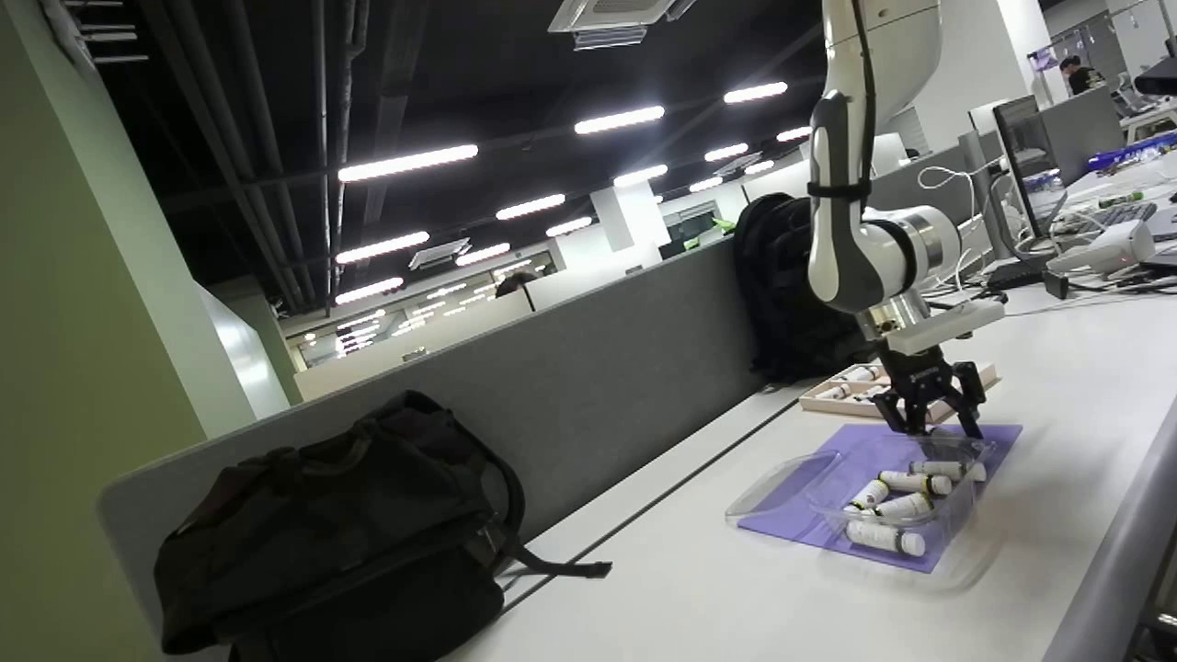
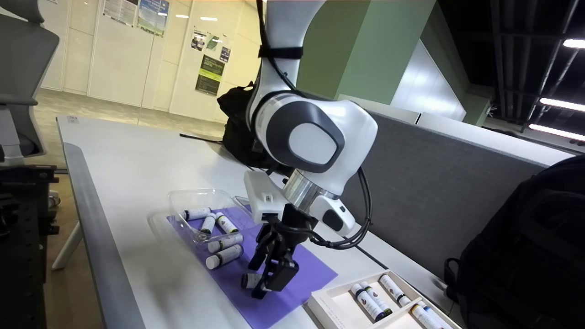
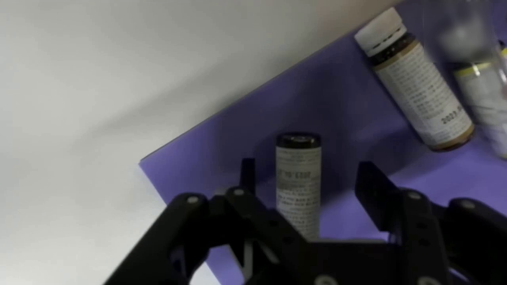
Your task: Put the marker inside the clear box
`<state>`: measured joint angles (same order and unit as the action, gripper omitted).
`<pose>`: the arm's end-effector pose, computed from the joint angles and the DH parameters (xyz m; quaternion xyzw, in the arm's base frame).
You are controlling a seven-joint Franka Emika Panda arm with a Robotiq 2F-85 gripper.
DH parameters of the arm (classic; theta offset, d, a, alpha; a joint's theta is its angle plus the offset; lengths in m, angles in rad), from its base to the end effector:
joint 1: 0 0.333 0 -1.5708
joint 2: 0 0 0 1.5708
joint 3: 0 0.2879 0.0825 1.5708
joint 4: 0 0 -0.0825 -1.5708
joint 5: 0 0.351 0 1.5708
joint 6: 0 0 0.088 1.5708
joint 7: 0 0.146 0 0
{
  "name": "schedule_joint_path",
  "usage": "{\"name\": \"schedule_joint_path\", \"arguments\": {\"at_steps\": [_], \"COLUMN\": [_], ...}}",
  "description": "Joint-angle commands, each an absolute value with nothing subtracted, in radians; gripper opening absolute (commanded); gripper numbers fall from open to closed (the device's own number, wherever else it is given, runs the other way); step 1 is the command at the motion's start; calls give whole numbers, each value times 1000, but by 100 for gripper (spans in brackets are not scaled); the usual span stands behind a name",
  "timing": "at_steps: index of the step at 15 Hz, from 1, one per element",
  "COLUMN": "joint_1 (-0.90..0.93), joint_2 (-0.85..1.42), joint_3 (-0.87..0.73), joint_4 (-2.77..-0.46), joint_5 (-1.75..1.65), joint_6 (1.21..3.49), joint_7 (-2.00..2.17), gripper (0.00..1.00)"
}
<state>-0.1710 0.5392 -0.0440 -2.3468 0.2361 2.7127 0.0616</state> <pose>0.4363 -0.1034 0.0602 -0.9656 0.2443 0.0822 0.0345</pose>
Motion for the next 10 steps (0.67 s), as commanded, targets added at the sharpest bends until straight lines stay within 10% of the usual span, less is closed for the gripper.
{"name": "schedule_joint_path", "arguments": {"at_steps": [1,6,10], "joint_1": [-190,-184,-175], "joint_2": [528,478,368], "joint_3": [-34,-61,-88], "joint_4": [-2352,-2336,-2295], "joint_5": [247,237,229], "joint_6": [2727,2612,2385], "joint_7": [41,80,94], "gripper": [37,3,7]}}
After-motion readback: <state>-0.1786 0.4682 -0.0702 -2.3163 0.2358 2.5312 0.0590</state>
